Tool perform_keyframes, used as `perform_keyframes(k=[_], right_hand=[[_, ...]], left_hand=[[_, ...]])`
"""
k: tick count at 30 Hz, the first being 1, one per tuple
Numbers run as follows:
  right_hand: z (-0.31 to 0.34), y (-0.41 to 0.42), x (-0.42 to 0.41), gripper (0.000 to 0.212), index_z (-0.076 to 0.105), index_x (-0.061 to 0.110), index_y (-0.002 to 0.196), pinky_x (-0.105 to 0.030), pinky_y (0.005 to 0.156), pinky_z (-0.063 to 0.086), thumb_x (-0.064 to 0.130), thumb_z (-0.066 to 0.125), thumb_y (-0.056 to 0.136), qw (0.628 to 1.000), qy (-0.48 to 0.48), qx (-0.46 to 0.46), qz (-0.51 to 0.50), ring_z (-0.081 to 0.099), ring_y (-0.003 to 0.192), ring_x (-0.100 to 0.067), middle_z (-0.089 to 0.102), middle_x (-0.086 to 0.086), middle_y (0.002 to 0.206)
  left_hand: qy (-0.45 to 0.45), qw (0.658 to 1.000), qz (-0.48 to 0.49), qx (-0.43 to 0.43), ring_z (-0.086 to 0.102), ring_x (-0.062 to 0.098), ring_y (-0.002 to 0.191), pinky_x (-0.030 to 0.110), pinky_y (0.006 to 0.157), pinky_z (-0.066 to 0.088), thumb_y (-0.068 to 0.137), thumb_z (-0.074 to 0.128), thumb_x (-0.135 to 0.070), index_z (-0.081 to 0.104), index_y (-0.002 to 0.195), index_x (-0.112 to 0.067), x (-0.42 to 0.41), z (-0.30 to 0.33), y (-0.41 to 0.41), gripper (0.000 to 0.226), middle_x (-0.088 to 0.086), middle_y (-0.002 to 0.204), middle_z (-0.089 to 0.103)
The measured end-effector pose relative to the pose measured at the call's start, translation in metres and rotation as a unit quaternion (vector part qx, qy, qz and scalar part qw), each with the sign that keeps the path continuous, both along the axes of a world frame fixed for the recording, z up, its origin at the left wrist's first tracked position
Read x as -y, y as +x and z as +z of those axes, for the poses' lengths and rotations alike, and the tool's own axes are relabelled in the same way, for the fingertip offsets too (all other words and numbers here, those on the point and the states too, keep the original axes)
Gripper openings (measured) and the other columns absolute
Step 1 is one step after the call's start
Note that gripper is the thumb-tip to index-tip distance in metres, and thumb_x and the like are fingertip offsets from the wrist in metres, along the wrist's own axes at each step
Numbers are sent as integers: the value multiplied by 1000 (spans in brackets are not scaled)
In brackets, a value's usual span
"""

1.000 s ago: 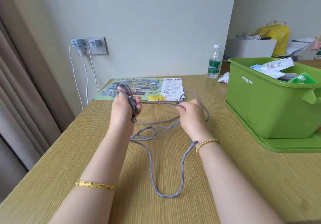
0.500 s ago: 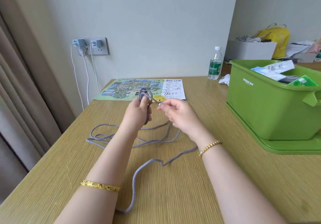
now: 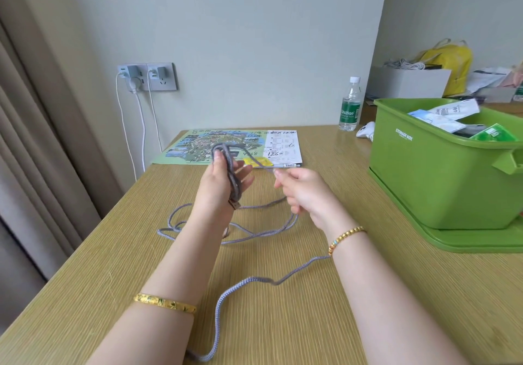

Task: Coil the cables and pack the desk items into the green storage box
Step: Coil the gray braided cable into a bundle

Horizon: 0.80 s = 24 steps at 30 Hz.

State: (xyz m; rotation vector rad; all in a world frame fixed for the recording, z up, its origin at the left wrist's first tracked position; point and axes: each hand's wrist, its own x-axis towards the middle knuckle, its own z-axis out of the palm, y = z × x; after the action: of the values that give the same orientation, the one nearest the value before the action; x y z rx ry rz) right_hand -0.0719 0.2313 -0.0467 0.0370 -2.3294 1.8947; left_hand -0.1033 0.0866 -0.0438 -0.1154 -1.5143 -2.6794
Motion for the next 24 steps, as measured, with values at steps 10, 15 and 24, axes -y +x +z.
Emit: perform_keyframes(k=[10, 15, 24], right_hand=[[-9, 6, 16, 36, 57, 10, 75, -15, 33, 22, 31, 41, 99, 974, 144, 115, 128, 30, 28, -5, 42, 1, 50], [-11, 5, 18, 31, 57, 13, 75, -18, 36, 22, 30, 44, 98, 977, 157, 102, 106, 27, 34, -6, 37, 4, 51], [2, 9, 6, 15, 60, 8, 76, -17, 45, 44, 13, 58, 91, 981, 32, 132, 141, 41, 43, -9, 40, 1, 53]], left_hand=[[-40, 999, -28, -10, 50, 10, 42, 25, 53, 55, 100, 32, -40, 50, 88, -14, -3, -1, 0, 34, -1, 53, 49], [-150, 989, 2, -15, 50, 14, 60, 32, 77, 48, 98, 44, -22, 56, 103, -5, -2, -3, 1, 21, 0, 62, 53], [-244, 958, 150, -8, 46, 16, 48, 15, 34, 33, 99, 37, -27, 38, 76, -20, 7, 3, -6, 24, 3, 63, 43]])
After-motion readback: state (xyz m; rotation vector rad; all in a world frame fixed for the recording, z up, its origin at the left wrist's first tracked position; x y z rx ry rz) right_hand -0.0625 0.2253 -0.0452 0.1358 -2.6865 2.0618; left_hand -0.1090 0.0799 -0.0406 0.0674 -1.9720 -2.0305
